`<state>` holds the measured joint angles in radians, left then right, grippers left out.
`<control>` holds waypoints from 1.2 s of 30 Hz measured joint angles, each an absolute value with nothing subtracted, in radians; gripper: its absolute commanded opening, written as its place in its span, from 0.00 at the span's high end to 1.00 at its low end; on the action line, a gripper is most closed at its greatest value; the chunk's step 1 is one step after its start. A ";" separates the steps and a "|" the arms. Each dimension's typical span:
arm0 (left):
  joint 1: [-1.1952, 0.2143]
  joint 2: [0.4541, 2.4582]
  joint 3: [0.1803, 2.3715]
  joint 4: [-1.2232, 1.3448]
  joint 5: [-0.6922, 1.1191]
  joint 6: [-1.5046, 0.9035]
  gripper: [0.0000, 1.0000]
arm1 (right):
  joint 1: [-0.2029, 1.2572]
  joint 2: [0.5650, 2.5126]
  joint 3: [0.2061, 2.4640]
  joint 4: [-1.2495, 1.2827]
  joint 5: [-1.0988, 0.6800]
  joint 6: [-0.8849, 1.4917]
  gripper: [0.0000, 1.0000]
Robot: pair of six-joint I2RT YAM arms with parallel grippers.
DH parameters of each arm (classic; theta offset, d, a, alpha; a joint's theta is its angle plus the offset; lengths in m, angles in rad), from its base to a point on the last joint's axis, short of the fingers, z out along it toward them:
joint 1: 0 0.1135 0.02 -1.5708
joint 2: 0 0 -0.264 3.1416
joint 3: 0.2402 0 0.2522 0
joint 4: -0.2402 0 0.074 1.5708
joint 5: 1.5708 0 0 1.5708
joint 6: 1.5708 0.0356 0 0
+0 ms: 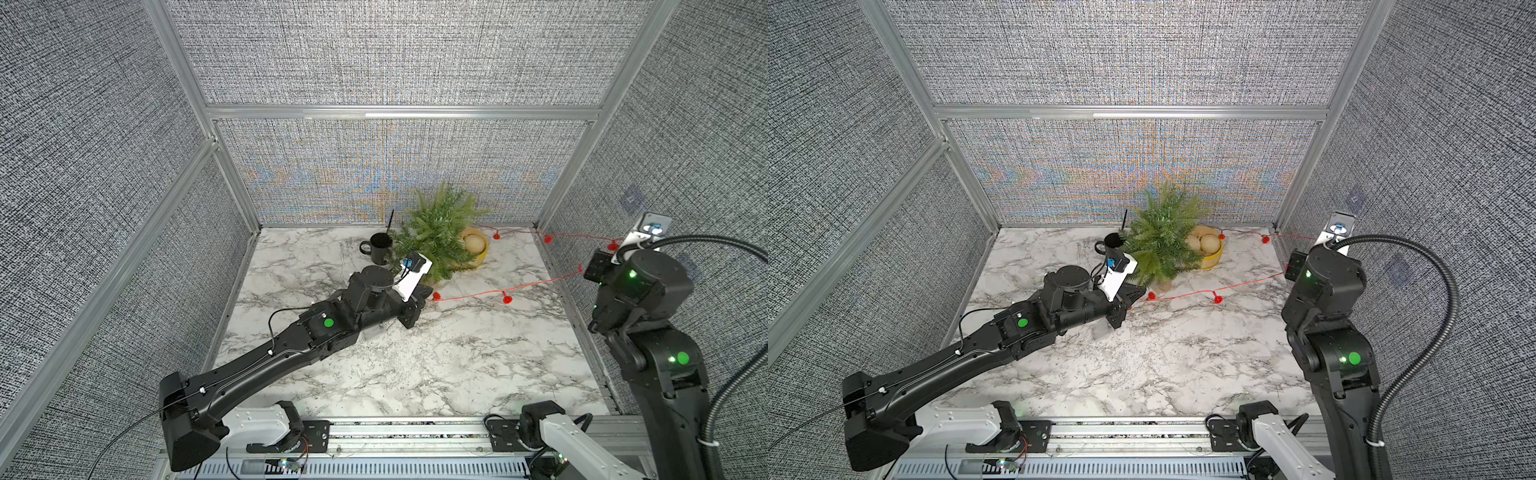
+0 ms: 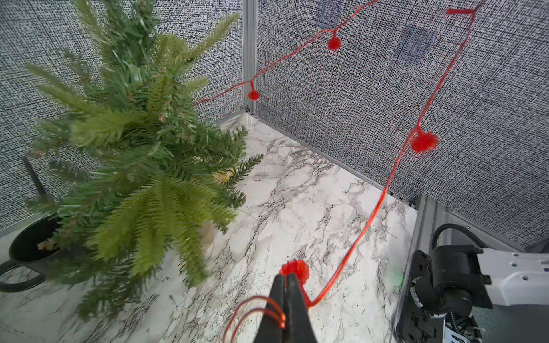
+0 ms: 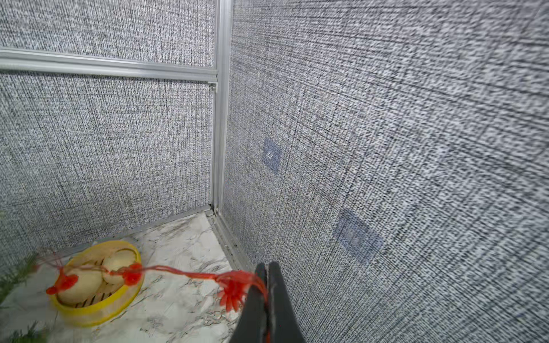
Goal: Remove string lights from the small christmas tree
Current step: Remove the light string from the Christmas tree.
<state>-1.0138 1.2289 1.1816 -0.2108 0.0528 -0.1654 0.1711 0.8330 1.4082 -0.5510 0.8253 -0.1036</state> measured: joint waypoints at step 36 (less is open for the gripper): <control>-1.017 1.293 1.155 -0.179 -0.016 -0.158 1.00 | 0.156 1.133 0.952 -0.658 0.130 0.351 0.31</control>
